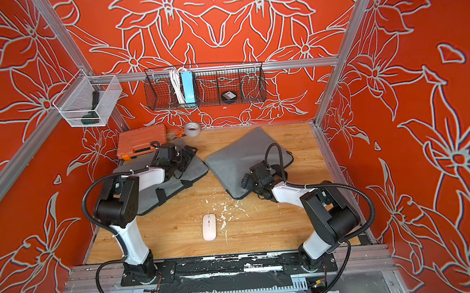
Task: Put the mouse into the laptop bag
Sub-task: Adjust the zippered laptop bag at the center of the board.
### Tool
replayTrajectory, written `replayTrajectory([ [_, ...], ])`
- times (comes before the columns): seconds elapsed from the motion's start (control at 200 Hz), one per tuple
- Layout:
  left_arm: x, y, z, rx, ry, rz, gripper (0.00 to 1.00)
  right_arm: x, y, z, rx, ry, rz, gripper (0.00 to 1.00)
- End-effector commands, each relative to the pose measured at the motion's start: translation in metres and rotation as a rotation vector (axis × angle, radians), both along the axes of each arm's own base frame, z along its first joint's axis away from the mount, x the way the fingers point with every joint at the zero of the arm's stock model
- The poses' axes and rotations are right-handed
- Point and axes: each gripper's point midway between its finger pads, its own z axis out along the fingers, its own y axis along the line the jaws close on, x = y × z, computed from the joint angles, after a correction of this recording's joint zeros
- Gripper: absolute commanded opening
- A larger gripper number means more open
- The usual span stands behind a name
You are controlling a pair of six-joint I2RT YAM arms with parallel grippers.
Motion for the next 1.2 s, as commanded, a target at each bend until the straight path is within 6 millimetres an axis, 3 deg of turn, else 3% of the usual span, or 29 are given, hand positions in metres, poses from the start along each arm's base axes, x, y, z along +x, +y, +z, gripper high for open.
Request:
replayTrajectory([
  [0.0, -0.03, -0.007, 0.038, -0.004, -0.047, 0.053, 0.93, -0.032, 0.021, -0.021, -0.039, 0.107, 0.073, 0.88],
  [0.07, -0.055, -0.016, 0.048, -0.021, -0.056, 0.047, 0.94, -0.038, 0.034, -0.015, -0.034, 0.081, 0.109, 0.88],
  [0.19, -0.103, -0.031, 0.04, -0.146, -0.042, 0.017, 0.97, -0.043, 0.051, 0.004, -0.035, 0.01, 0.176, 0.89],
  [0.295, -0.127, -0.037, 0.029, -0.184, -0.038, -0.022, 0.97, -0.045, 0.043, 0.032, -0.065, -0.081, 0.204, 0.9],
  [0.4, -0.134, -0.043, 0.015, -0.145, -0.017, -0.076, 0.97, -0.045, 0.004, 0.066, -0.151, -0.182, 0.125, 0.98],
  [0.475, -0.133, -0.046, 0.012, -0.116, -0.025, -0.107, 0.96, -0.041, -0.031, 0.093, -0.169, -0.238, 0.04, 0.99],
  [0.566, -0.131, -0.054, 0.017, -0.111, -0.062, -0.134, 0.96, -0.034, -0.082, 0.108, -0.165, -0.235, -0.099, 0.99],
  [0.631, -0.13, -0.07, 0.024, -0.108, -0.103, -0.187, 0.96, -0.027, -0.114, 0.114, -0.144, -0.215, -0.183, 0.99],
  [0.741, -0.128, -0.103, 0.017, -0.074, -0.081, -0.28, 0.93, -0.01, -0.158, 0.11, -0.137, -0.142, -0.293, 0.99],
  [0.881, -0.133, -0.129, -0.012, -0.071, -0.002, -0.339, 0.89, 0.02, -0.185, 0.081, -0.043, -0.028, -0.336, 0.99],
  [1.031, -0.133, -0.14, -0.036, -0.05, 0.053, -0.36, 0.88, 0.04, -0.197, 0.047, 0.036, 0.055, -0.339, 0.98],
  [1.196, -0.128, -0.147, -0.053, -0.029, 0.091, -0.382, 0.75, 0.06, -0.186, 0.022, 0.107, 0.089, -0.282, 0.94],
])
